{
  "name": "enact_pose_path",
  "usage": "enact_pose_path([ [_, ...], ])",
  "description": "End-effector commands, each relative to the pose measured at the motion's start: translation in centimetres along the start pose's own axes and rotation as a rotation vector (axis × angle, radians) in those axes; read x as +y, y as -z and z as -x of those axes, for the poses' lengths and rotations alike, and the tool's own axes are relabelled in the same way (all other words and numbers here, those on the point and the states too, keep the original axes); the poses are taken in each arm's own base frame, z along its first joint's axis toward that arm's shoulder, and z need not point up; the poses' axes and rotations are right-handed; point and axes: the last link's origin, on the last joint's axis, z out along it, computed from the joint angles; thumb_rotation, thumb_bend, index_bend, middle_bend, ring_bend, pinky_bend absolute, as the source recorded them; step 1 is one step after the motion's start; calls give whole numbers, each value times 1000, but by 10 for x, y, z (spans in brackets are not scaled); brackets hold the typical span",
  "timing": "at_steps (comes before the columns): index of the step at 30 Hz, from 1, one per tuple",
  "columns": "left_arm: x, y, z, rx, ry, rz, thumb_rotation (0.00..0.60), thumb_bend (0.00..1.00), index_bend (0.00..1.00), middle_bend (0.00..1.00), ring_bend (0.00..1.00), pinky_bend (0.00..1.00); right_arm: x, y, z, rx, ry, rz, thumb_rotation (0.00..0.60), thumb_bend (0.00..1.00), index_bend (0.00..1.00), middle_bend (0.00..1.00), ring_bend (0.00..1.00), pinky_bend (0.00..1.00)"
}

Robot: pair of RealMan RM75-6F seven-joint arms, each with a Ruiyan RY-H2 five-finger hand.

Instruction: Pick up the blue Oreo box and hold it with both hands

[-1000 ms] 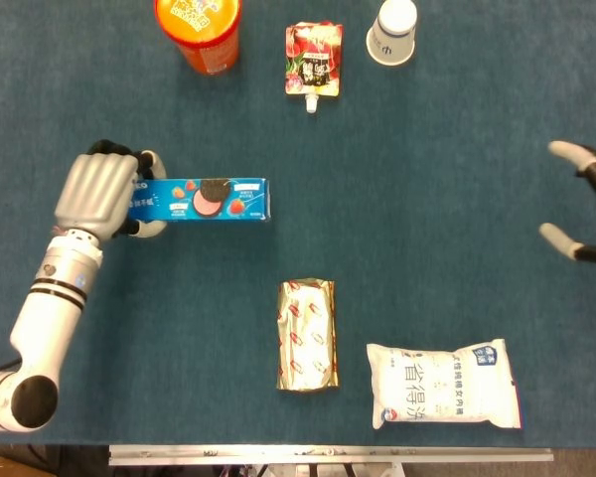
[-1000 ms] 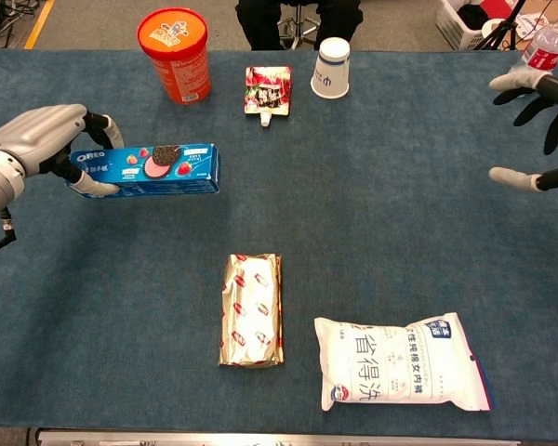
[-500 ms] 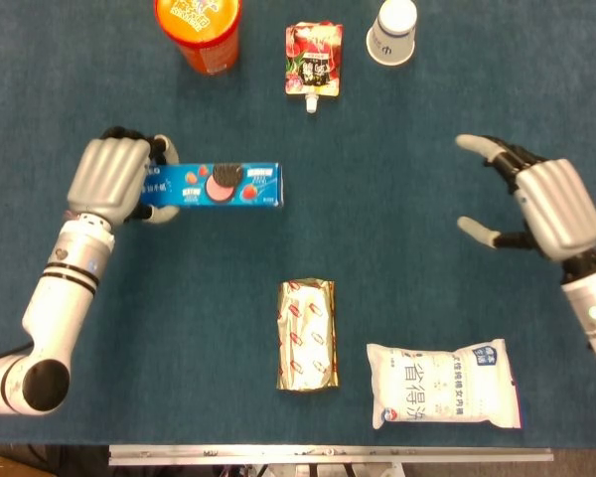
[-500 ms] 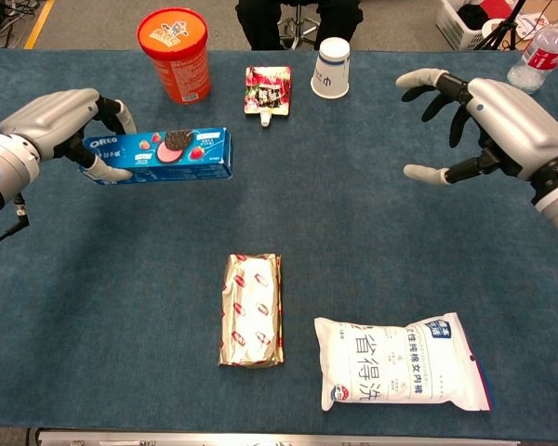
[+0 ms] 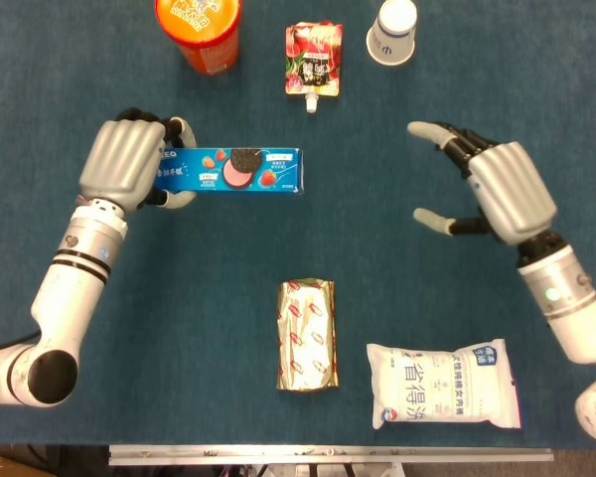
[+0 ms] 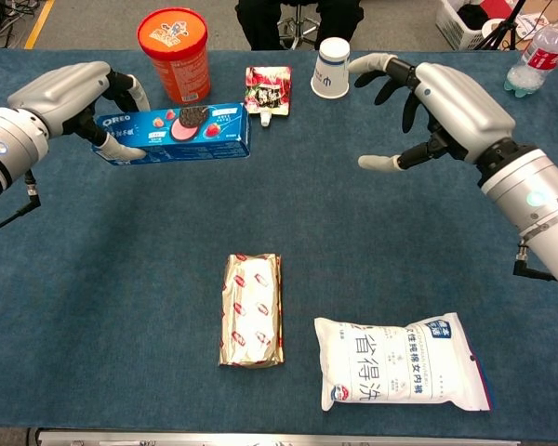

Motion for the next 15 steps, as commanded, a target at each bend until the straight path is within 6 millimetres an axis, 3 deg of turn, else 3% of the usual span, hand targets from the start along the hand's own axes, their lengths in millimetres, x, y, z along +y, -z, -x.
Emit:
enact_pose_path([
  [1, 4, -1, 0, -3, -5, 9, 600, 177, 586, 631, 326, 229, -4, -6, 5, -5, -8, -2, 600, 55, 203, 278, 314, 545],
  [5, 8, -4, 0, -3, -7, 19, 600, 177, 585, 631, 326, 230, -10, -12, 13, 0, -42, 3, 600, 3, 204, 269, 306, 539],
  [15, 13, -8, 1, 3, 16, 12, 600, 177, 585, 632, 328, 235, -24, -23, 36, 40, -133, 30, 600, 0, 203, 268, 305, 539],
])
